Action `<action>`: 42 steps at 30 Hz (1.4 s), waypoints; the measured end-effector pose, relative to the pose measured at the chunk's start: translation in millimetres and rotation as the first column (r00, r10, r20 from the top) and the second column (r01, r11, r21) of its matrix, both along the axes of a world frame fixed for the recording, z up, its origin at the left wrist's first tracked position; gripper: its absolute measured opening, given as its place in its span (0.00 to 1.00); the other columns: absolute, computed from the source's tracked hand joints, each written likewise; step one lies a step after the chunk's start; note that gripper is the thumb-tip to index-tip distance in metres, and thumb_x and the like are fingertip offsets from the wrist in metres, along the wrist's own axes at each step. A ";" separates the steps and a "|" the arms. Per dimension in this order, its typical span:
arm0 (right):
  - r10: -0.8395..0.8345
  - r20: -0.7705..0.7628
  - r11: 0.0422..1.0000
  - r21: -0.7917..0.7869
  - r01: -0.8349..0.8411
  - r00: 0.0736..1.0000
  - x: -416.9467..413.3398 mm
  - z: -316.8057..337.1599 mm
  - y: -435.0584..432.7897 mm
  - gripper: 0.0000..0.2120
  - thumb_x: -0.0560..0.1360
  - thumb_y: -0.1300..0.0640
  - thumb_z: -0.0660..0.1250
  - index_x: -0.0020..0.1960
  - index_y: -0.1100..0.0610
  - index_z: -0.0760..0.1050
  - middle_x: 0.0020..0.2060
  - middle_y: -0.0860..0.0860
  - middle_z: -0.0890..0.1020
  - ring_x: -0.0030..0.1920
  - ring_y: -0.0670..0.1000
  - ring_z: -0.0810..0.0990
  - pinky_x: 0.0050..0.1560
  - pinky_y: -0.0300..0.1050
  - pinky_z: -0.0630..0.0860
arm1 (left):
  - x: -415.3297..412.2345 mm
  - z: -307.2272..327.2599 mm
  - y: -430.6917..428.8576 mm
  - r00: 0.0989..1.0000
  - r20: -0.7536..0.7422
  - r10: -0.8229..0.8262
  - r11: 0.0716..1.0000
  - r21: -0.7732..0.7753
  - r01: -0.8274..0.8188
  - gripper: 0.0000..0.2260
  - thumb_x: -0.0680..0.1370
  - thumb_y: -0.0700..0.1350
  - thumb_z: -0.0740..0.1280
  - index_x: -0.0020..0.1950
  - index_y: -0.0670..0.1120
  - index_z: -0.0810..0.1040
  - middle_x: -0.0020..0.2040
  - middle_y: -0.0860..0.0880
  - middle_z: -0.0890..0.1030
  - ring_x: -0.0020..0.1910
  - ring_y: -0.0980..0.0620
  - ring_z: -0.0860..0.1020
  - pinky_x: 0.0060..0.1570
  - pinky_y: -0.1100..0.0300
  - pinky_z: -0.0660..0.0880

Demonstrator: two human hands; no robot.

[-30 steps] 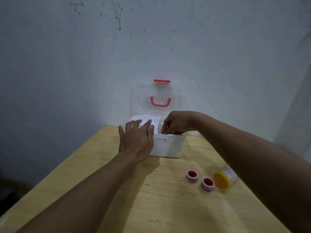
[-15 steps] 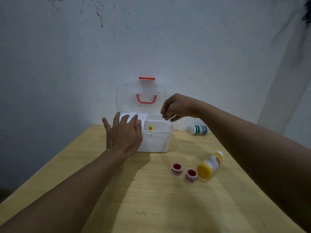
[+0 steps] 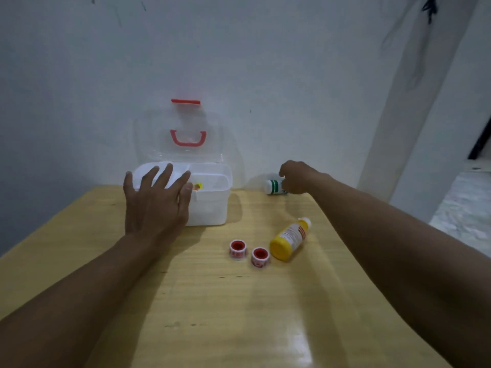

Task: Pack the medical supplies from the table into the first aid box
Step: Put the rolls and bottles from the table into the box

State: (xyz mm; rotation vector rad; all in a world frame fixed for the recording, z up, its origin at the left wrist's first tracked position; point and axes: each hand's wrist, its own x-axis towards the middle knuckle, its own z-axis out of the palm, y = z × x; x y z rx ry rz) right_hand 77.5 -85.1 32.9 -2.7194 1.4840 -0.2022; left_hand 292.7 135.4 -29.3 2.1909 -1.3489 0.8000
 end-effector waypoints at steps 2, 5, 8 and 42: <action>-0.015 -0.040 1.000 -0.010 0.015 0.999 -5.8 -11.4 -7.3 0.12 0.76 0.59 0.64 0.58 0.62 0.74 0.58 0.60 0.80 0.48 0.57 0.78 0.46 0.47 0.74 | -0.7 -0.8 -0.3 1.000 0.010 -0.012 0.999 -0.039 0.012 0.22 0.82 0.58 0.49 0.69 0.56 0.74 0.71 0.46 0.73 0.71 0.43 0.69 0.72 0.37 0.51; -0.039 -0.051 0.999 -0.010 0.039 0.998 -14.5 -23.5 -16.3 0.13 0.76 0.60 0.63 0.60 0.60 0.73 0.57 0.59 0.79 0.51 0.58 0.78 0.46 0.46 0.73 | -2.2 -0.3 -1.5 1.000 0.006 -0.025 0.997 -0.073 0.026 0.21 0.82 0.57 0.50 0.68 0.54 0.76 0.71 0.45 0.74 0.70 0.42 0.70 0.72 0.37 0.52; -0.045 -0.013 0.999 -0.009 0.044 0.999 -17.6 -31.3 -23.9 0.16 0.76 0.61 0.63 0.64 0.61 0.71 0.60 0.59 0.77 0.59 0.59 0.77 0.54 0.48 0.74 | -2.3 -0.4 -1.6 1.000 0.012 -0.022 0.996 -0.088 0.023 0.22 0.82 0.57 0.49 0.68 0.55 0.76 0.70 0.45 0.74 0.69 0.42 0.71 0.72 0.38 0.52; 0.195 0.320 0.977 -0.142 -0.157 0.927 1.5 64.4 34.6 0.13 0.78 0.58 0.65 0.61 0.57 0.79 0.60 0.56 0.80 0.53 0.55 0.79 0.48 0.46 0.75 | 8.8 4.9 14.9 0.982 -0.190 0.011 0.998 0.057 0.000 0.27 0.79 0.62 0.41 0.75 0.61 0.64 0.78 0.47 0.61 0.78 0.48 0.52 0.74 0.39 0.43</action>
